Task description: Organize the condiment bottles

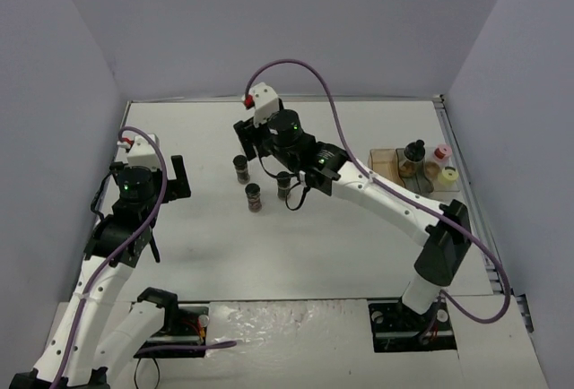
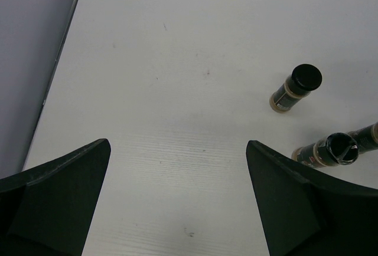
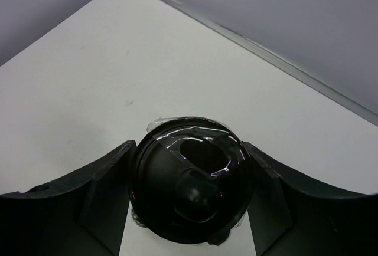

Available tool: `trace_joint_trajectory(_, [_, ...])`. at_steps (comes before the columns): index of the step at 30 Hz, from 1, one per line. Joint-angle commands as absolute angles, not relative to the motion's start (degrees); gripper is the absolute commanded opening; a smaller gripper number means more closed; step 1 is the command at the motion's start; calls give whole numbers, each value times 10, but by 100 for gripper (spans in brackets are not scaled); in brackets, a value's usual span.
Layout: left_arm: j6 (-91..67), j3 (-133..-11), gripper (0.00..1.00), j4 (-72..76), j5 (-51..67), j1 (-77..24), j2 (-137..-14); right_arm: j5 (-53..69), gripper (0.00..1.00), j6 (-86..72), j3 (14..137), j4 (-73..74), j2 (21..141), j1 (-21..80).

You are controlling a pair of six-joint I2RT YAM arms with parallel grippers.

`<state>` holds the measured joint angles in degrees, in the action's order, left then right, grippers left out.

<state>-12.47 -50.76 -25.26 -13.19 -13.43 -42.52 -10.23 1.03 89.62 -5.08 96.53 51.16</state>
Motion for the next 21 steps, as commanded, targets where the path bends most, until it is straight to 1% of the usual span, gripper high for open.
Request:
trace_joint_trajectory(1, [-130, -531, 97, -228, -135, -132, -425, -209, 0, -56, 814, -63, 857, 397])
trace_joint_trajectory(2, [-130, -531, 97, -228, -135, -132, -425, -210, 0, -68, 810, -62, 838, 393])
trace_joint_trajectory(3, [-130, -531, 97, -228, -135, -132, -425, -212, 0, -76, 768, -61, 822, 376])
trace_joint_trajectory(6, [-129, -531, 97, -229, -136, -132, -426, -196, 0, -109, 689, -43, 748, 261])
trace_joint_trajectory(11, [-130, -532, 97, -229, -138, -132, -428, -187, 0, -137, 614, -7, 683, 142])
trace_joint_trajectory(12, [-130, -532, 97, -229, -137, -132, -429, -184, 0, -142, 604, -3, 678, 104])
trace_joint_trajectory(16, [-130, -533, 97, -228, -130, -133, -432, -190, 0, -180, 580, 13, 677, 38])
trace_joint_trajectory(21, [-130, -533, 97, -229, -131, -133, -430, -196, 0, -190, 574, 1, 709, -2])
